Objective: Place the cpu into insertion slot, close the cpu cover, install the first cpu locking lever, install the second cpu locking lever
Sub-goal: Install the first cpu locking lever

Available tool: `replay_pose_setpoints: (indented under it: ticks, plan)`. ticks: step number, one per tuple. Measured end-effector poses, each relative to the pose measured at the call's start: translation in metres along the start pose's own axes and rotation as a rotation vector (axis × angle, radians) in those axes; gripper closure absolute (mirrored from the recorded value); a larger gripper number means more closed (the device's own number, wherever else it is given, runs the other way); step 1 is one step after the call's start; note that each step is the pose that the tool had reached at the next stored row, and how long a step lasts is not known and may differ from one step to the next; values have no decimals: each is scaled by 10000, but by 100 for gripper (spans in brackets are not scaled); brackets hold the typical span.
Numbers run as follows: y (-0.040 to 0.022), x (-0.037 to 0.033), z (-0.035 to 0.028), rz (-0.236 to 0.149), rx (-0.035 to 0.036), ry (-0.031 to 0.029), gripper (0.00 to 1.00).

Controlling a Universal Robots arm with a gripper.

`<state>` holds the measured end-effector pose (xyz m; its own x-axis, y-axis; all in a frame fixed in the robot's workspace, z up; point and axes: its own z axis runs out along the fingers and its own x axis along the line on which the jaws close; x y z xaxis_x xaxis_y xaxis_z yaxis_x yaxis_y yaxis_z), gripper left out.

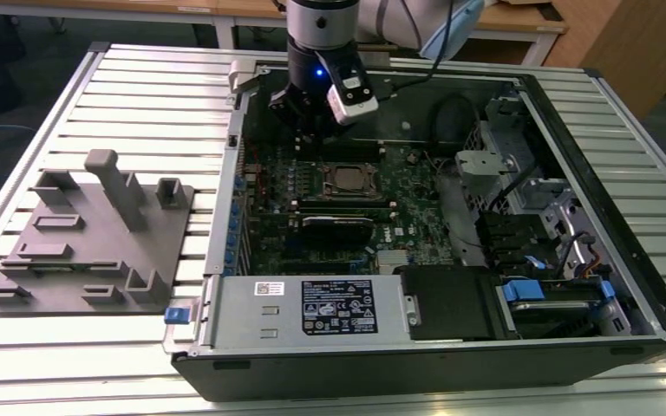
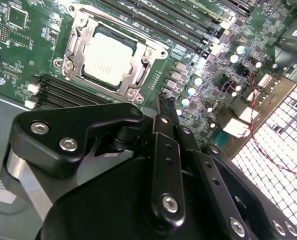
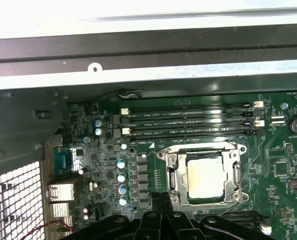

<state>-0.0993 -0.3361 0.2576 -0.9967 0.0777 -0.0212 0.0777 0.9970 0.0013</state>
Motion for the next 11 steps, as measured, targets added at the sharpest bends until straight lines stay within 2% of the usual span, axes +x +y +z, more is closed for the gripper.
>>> replay_pose_setpoints:
  ticks: [6, 11]
  plan:
    - [-6, 75, -1, -1, -6, -2, 89]
    - [-7, 81, -2, -1, -5, -1, 89]
